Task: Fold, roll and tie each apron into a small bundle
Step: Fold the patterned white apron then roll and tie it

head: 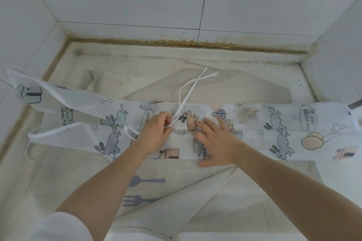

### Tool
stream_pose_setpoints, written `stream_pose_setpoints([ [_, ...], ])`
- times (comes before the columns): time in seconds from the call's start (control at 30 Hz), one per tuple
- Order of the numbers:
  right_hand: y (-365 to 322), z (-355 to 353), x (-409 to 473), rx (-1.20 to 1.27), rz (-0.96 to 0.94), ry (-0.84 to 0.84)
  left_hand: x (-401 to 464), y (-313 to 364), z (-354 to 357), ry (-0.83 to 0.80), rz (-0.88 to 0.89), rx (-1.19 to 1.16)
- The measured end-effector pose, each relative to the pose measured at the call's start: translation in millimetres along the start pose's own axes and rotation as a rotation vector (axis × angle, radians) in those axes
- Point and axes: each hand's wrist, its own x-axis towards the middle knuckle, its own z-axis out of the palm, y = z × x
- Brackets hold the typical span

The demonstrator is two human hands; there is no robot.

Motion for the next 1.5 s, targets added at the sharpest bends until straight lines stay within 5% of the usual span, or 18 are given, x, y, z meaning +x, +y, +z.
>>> stream_pose_setpoints([
  [0.17, -17.6, -15.7, -2.4, 0.027, 0.051, 0.038, -5.1, -3.2, -8.2, -0.023, -0.017, 0.2],
  [0.37, -6.0, -39.8, 4.1, 0.44, 0.209, 0.108, -4.3, 14.0, -50.9, -0.415, -0.225, 0.047],
  [0.47, 8.4, -51.6, 13.7, 0.498, 0.282, 0.031, -3.5, 9.2, -65.4, -0.577, -0.19, 0.344],
  [0.7, 19.6, -52.3, 39.8, 0.438, 0.382, -0.114, 0.4, -17.3, -103.4, -0.52, -0.285, 0.452],
  [0.9, 14.3, -48.5, 52.2, 0.44, 0.529, -0.061, 14.3, -49.3, -119.5, -0.476, -0.393, 0.526],
  [1.13, -0.5, -54.3, 64.3, 0.47, 0.644, -0.067, 25.7, -75.1, -126.1, -0.252, -0.424, 0.394],
  [1.33, -4.1, -63.0, 87.5, 0.875, 0.696, 0.079, 44.3, -83.0, -126.3, -0.387, -0.405, 0.461],
  [1.5, -12.6, -54.0, 104.0, 0.805, 0.809, 0.167, 65.7, -72.1, -127.3, -0.452, -0.517, 0.631],
])
